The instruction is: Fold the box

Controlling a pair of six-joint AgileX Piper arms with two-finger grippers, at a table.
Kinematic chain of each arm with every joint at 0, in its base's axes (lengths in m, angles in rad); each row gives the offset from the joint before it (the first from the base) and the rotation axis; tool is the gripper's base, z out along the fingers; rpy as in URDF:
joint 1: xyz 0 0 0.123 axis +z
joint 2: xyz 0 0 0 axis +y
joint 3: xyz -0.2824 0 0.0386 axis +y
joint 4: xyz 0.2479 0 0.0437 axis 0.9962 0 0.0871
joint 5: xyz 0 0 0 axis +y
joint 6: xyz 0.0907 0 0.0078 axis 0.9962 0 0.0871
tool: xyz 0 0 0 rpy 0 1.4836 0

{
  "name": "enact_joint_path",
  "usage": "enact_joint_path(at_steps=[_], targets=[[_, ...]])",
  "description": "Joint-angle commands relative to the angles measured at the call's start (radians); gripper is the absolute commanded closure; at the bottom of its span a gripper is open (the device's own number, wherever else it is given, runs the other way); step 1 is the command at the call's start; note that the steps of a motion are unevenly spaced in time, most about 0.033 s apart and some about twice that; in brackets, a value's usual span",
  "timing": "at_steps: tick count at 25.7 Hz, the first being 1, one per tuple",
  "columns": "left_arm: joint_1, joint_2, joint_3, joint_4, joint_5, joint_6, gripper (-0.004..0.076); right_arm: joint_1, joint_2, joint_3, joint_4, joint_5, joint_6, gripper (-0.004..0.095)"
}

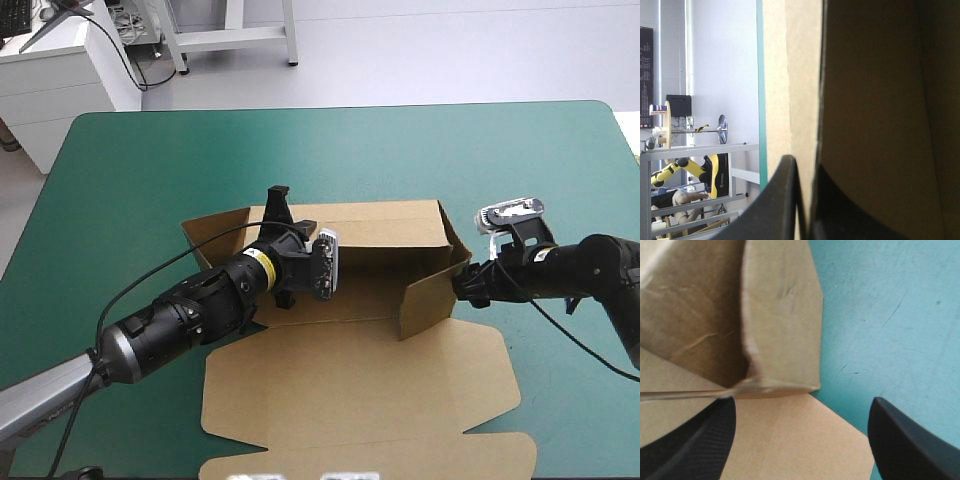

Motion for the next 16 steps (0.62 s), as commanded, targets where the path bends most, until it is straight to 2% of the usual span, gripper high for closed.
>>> enact_joint_path(at_steps=[1,5,10,16], targets=[[-0.01,0.001,-0.003,-0.05,0.025,-0.003,0.0732,-0.008,-0.029,-0.025,0.043,0.018,-0.034,0.0235],[-0.01,0.001,-0.003,-0.05,0.025,-0.003,0.0732,-0.008,-0.029,-0.025,0.075,0.0,-0.071,0.0235],[-0.01,0.001,-0.003,-0.05,0.025,-0.003,0.0732,-0.008,-0.019,-0.005,0.238,-0.092,-0.233,0.0235],[-0.01,0.001,-0.003,-0.041,0.023,-0.003,0.0732,-0.006,0.034,-0.005,0.332,-0.057,-0.354,0.0234]])
